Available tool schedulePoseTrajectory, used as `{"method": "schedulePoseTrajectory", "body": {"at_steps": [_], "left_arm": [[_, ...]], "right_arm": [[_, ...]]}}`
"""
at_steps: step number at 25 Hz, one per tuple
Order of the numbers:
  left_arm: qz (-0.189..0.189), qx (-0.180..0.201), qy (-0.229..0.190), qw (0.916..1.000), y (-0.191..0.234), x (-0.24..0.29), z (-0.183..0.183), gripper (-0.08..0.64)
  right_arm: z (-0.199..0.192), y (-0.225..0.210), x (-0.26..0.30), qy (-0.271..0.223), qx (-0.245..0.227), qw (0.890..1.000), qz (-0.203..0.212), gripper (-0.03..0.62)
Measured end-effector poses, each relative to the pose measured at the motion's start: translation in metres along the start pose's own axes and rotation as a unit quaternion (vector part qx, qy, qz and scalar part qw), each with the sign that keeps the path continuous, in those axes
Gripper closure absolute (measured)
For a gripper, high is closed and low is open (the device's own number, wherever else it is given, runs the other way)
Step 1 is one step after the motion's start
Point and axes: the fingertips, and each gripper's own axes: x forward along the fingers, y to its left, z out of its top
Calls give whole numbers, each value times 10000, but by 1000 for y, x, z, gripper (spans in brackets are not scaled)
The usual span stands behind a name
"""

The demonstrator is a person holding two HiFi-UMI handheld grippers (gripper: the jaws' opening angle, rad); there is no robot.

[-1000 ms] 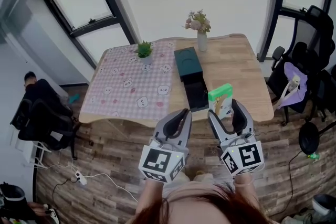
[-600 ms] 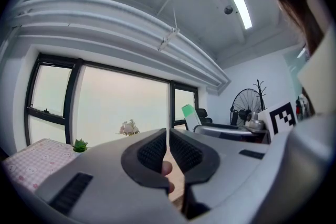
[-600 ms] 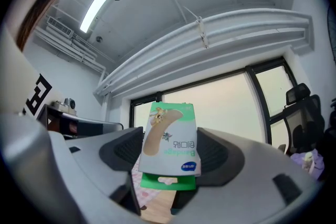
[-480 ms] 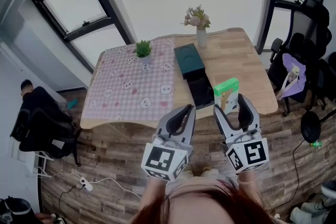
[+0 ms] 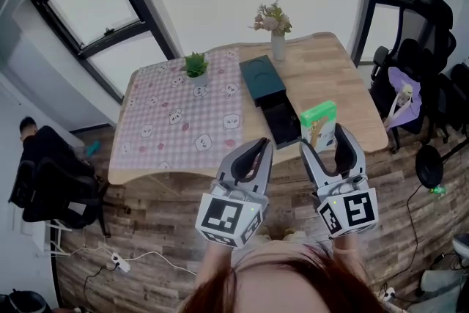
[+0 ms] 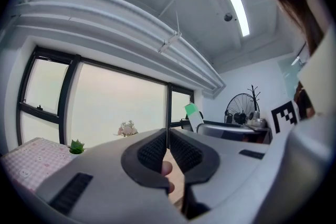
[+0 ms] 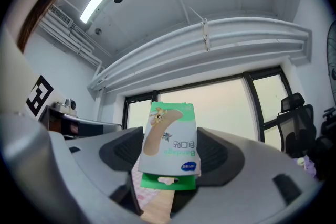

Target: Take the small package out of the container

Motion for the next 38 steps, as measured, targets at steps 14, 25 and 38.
{"method": "schedulePoseTrajectory", "body": {"at_steps": [14, 25, 38], "left_arm": [[-113, -99, -95, 9998, 29, -5, -1, 540], [-102, -216, -103, 9997, 33, 1, -5, 539], [145, -439, -10, 9989, 25, 2, -17, 540]], "right_arm": [[-2, 20, 12, 31, -259, 9996, -86, 275], [-6, 16, 15, 168, -393, 9991, -65, 275], [-11, 11, 5, 352, -471, 9982, 146, 275]]}}
